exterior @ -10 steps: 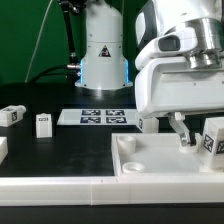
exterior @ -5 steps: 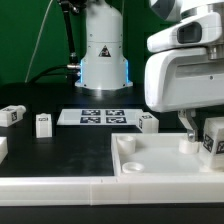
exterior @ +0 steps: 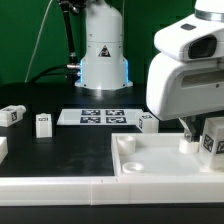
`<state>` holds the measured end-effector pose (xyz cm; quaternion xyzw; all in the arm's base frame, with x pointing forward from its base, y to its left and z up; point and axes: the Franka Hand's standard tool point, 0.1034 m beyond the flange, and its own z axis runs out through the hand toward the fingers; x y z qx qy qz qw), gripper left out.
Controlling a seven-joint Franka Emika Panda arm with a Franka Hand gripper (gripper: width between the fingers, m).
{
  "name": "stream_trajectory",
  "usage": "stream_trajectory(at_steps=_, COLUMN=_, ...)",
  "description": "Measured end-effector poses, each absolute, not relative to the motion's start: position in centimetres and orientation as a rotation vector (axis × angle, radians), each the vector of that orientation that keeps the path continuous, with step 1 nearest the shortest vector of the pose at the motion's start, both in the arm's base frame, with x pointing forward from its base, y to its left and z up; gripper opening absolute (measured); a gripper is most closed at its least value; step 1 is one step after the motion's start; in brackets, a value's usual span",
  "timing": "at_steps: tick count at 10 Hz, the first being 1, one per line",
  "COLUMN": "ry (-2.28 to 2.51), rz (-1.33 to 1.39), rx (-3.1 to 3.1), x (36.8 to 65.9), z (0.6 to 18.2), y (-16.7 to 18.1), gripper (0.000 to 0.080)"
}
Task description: Assemble one leg
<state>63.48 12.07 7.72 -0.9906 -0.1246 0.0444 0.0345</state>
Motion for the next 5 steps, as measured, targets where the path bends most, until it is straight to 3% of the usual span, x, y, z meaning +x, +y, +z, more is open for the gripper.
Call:
stream_trajectory(at_steps=1, ry=-0.382, rz=0.134, rx=-3.046, x=63.43, z=7.63, y=12.03, gripper=0.0648)
stream_trajectory(at_steps=2, ry=-0.382, rz=0.134, rx=-3.046, x=63.44, z=7.62, y=12.03, gripper=0.0526)
stream_trajectory(at_steps=3, ry=-0.382, rz=0.135, rx=-3.046, x=63.43, z=7.61, y=12.02, gripper=0.0526)
stream_trajectory(at_steps=4, ry=-0.382, rz=0.135, rx=-3.046, x=63.43, z=7.60, y=12.02, gripper=0.0381)
stream_trajectory(at_steps=5, ry=-0.382, rz=0.135, rx=-3.046, x=63.43, z=7.60, y=12.01, gripper=0.0290)
